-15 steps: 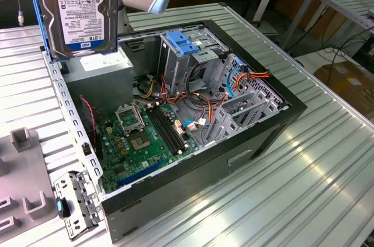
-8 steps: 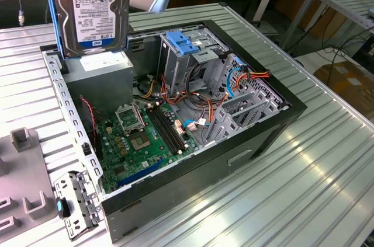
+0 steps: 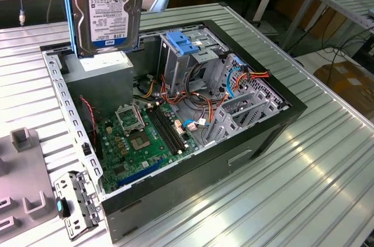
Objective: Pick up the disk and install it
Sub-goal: 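Pick up the disk, then insert the disk into the insertion slot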
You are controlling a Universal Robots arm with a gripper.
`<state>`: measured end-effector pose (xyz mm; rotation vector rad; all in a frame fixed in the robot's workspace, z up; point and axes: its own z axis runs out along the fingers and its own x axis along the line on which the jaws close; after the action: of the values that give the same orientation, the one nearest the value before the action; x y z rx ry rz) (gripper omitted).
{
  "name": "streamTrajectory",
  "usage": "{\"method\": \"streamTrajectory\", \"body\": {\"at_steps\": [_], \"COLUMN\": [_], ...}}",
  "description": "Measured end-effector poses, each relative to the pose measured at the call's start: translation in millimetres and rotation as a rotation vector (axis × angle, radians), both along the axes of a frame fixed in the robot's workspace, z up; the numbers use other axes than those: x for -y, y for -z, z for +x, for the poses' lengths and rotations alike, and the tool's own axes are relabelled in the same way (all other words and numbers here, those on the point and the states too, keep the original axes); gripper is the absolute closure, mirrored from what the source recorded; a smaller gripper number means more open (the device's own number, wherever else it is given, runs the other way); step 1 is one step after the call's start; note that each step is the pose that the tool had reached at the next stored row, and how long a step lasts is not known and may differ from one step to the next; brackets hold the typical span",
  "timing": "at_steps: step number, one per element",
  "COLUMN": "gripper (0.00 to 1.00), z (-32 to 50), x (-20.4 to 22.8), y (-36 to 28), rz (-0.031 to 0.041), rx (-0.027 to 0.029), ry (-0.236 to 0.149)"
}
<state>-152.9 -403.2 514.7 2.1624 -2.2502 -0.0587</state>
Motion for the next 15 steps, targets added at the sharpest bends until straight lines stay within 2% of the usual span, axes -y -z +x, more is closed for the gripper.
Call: {"method": "streamTrajectory", "body": {"at_steps": [5,12,15], "gripper": [0.63,0.63,0.63], "z": [17.6,19.1,19.1], "x": [1.7,1.7,3.1], "y": [0.2,0.3,0.3], "rz": [-0.0001,0.0000,0.0000], "rx": [-0.0001,0.0000,0.0000], "ry": [0.000,0.000,0.000]}}
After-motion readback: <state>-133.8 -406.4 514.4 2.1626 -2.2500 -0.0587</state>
